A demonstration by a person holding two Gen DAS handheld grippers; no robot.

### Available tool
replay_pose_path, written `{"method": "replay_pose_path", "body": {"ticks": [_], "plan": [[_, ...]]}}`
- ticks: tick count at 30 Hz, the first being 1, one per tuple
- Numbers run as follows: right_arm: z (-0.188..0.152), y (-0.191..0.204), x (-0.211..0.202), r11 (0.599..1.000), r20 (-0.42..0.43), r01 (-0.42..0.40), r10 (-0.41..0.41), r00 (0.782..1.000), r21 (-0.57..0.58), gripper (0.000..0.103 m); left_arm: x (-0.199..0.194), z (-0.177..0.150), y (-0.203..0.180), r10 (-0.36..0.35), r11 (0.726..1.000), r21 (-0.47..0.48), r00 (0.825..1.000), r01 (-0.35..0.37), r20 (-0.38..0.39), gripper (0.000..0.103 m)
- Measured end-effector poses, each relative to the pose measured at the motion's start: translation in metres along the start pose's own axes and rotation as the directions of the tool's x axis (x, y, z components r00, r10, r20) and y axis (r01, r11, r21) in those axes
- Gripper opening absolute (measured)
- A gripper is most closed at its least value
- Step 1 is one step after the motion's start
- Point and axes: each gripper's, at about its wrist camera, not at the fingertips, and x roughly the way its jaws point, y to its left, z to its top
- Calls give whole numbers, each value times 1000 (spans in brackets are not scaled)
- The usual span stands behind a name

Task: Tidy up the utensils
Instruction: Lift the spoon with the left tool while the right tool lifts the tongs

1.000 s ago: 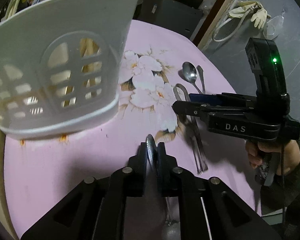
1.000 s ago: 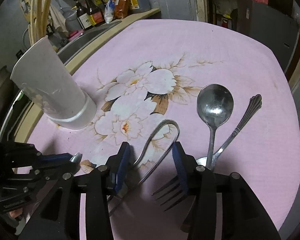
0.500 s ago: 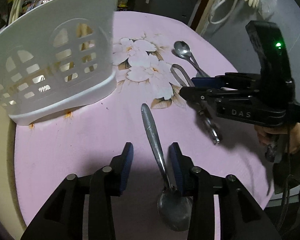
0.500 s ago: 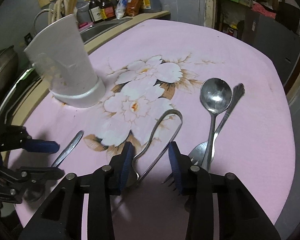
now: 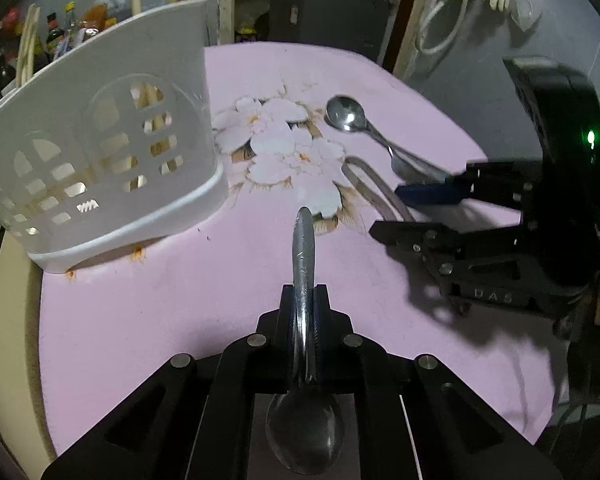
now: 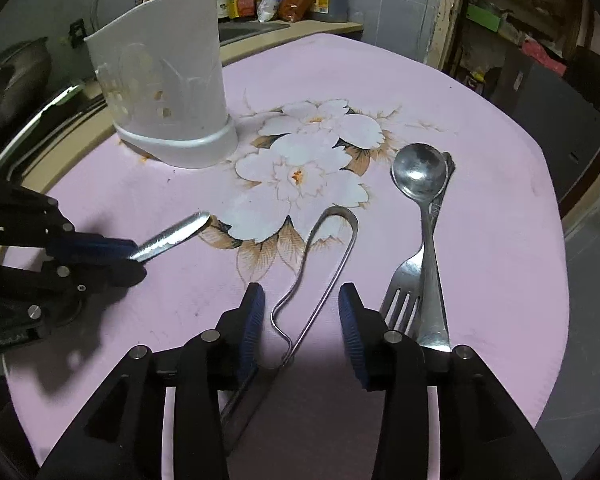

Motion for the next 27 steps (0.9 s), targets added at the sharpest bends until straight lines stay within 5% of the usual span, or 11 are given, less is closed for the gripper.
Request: {"method": "replay_pose_path", "body": {"ticks": [7,12,22,27], "plan": [[-12,-13,-10,992,88,-64,55,995,112,18,-11,-5,8,13,999,-43,991,-7,134,5],[-20,-10,-39,985,258,-66,23,966,158,17,-33,-10,3,-3,1000,-21,959,10,285,5],[-22,32,-92,989,610,67,-137,781,135,17,-66,-9,-12,67,997,-12,849,-71,525,5],[-16,36,-99,987,675,53,-144,723,154,17,-80,-4,-9,76,997,-19,816,-80,573,5]]}}
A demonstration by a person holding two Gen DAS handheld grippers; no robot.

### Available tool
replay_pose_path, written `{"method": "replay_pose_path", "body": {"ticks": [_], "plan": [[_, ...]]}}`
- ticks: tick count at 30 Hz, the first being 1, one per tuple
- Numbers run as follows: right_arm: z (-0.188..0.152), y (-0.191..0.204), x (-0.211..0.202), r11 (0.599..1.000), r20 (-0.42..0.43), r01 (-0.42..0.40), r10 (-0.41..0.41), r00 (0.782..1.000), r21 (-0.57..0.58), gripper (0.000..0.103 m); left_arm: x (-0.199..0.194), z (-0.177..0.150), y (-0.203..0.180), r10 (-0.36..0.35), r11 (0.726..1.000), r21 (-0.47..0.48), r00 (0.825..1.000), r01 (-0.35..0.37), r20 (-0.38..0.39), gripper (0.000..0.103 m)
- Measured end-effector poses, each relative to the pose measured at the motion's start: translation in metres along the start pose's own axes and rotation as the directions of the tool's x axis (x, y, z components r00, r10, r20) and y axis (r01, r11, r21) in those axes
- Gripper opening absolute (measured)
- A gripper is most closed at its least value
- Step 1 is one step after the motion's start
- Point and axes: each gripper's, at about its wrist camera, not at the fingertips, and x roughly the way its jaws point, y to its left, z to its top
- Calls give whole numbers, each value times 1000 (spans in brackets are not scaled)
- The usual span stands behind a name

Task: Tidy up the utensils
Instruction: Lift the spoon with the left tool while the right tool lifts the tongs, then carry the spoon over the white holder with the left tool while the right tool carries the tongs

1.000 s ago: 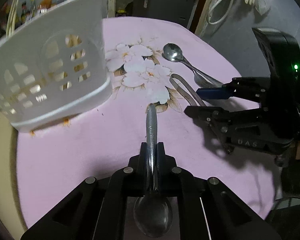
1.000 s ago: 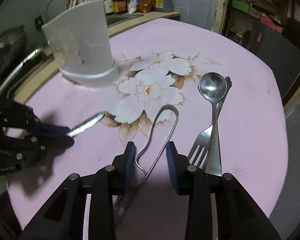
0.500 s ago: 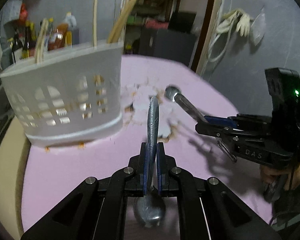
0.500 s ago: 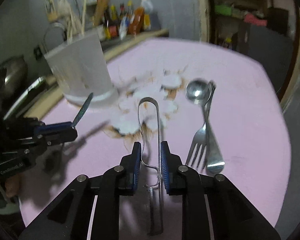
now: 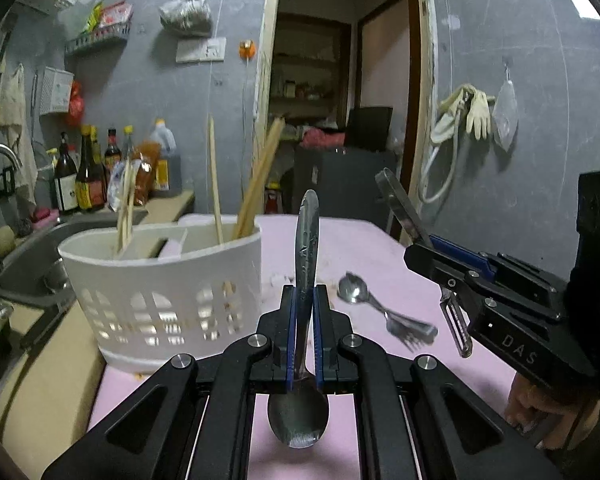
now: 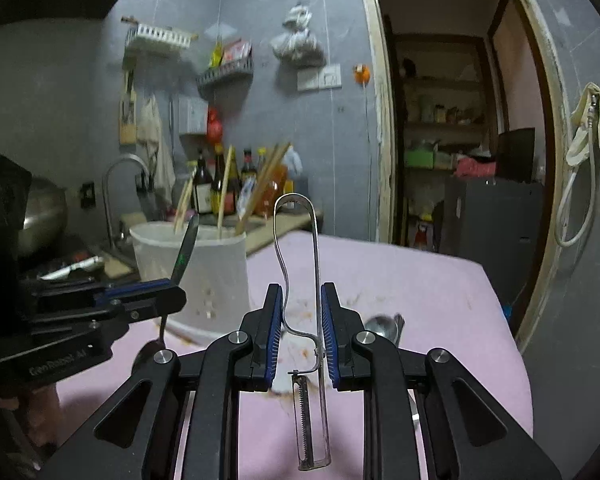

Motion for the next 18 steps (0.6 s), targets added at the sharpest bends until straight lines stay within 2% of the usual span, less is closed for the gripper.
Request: {"method": "replay_pose_path", "body": {"ticks": [5,11,18], "plan": [[16,5,-2,1000,109,5,-6,994,15,17,-13,21,11,22,1000,-6,997,-22,78,5],[36,15,2,1000,232,-10,3,973,30,17,-26,50,33,53,999,-14,985,-51,162,5],[65,29,22,993,316,-108,90,944,40,17,-38,76,71,121,993,-42,967,-114,224,5]]}}
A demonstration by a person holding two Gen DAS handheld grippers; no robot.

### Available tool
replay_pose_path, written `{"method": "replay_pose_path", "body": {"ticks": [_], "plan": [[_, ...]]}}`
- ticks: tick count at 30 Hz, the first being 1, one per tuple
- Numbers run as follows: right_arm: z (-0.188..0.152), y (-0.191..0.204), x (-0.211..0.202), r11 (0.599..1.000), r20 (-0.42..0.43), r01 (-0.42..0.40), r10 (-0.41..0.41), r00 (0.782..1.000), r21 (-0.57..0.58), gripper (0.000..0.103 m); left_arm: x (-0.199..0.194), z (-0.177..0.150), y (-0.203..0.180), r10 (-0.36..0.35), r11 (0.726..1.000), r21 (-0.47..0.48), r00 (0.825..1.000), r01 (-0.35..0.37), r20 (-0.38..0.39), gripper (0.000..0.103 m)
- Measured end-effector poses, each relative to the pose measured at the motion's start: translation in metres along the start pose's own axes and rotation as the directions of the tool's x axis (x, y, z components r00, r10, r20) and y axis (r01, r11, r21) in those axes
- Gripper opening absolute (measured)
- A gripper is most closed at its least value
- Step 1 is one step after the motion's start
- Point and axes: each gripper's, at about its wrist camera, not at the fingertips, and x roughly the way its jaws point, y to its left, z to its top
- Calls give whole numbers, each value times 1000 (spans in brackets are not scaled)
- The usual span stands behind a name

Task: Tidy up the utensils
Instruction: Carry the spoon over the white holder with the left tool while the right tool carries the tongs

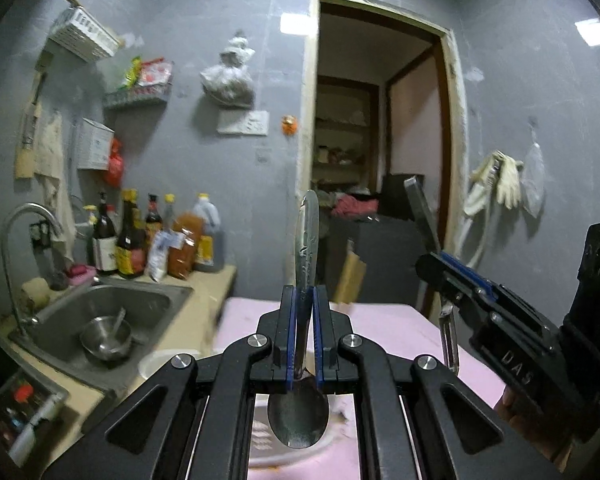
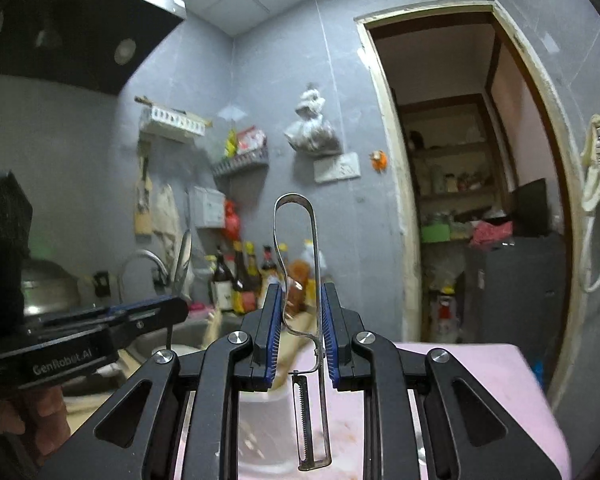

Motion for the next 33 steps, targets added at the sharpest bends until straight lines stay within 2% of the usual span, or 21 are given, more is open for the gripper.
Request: {"method": "replay_pose_path", "body": {"ticks": [3,9,15,20,25,33], "plan": [[9,5,23,996,35,-78,77,996,49,17,3,9,24,32,999,-39,999,-32,11,5],[6,12,60,982,89,-139,128,988,125,17,15,8,64,114,990,-85,993,-113,1,5],[-12,12,82,978,94,-95,78,992,184,17,33,-7,92,146,976,-161,989,-148,-25,5],[-21,10,90,973,89,-82,64,994,218,17,45,-15,101,138,966,-216,990,-144,-40,5],[-29,5,91,966,90,-83,63,994,244,17,54,-26,99,146,964,-216,987,-159,-74,6],[-46,6,98,969,37,-40,32,999,243,17,63,-40,93,155,961,-213,981,-177,-116,5]]}}
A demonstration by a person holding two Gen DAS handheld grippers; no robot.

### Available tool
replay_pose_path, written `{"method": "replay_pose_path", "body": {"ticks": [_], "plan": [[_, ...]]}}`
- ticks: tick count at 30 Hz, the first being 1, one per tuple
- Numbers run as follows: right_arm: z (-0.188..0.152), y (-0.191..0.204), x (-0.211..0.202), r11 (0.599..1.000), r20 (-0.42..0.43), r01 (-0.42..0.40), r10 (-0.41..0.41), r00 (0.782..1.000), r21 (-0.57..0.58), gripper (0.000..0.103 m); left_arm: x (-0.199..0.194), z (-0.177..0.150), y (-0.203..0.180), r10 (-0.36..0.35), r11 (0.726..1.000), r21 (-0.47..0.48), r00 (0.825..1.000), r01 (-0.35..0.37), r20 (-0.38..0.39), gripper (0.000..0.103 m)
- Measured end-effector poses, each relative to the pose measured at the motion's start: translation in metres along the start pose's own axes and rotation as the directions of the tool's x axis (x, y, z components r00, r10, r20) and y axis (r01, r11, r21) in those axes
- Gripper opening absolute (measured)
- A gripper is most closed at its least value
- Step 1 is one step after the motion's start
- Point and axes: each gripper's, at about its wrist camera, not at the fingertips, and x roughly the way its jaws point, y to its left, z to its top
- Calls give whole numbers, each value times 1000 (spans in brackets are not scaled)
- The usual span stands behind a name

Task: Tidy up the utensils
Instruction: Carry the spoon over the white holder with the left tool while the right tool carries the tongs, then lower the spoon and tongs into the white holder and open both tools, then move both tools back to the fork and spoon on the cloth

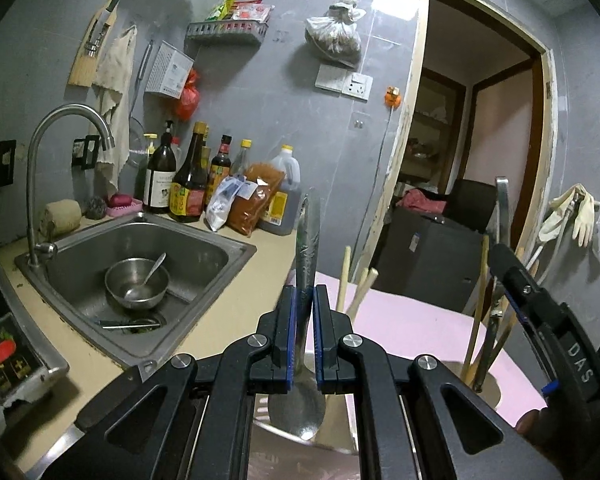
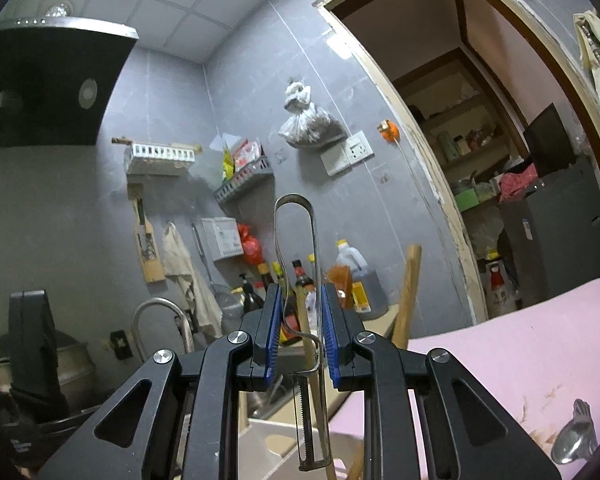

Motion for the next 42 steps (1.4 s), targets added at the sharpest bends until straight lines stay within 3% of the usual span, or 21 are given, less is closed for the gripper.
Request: {"method": "replay_pose_path", "body": {"ticks": [7,15,25,34,36,38,42], "plan": [[-10,1,-2,998,-53,52,-54,997,-41,20,-1,-12,-1,-2,1000,-4,1000,2,-28,6],[-18,1,-12,997,-128,32,-40,991,-70,20,-8,-15,0,-26,1000,-17,999,25,-47,7],[-5,7,-37,993,-117,2,-15,993,-114,32,-29,-6,-8,-64,998,-18,998,64,-10,27],[29,0,-72,986,-41,57,-64,997,-157,58,-56,8,-37,-118,993,20,991,117,59,56],[35,-4,-81,983,-31,74,-80,996,-170,69,-62,10,-45,-136,991,28,988,134,72,63],[42,-11,-92,978,-19,97,-102,995,-182,74,-66,11,-54,-152,988,36,985,149,81,79],[56,-27,-113,968,-1,149,-153,988,-200,87,-71,11,-72,-185,982,55,979,180,90,88]]}}
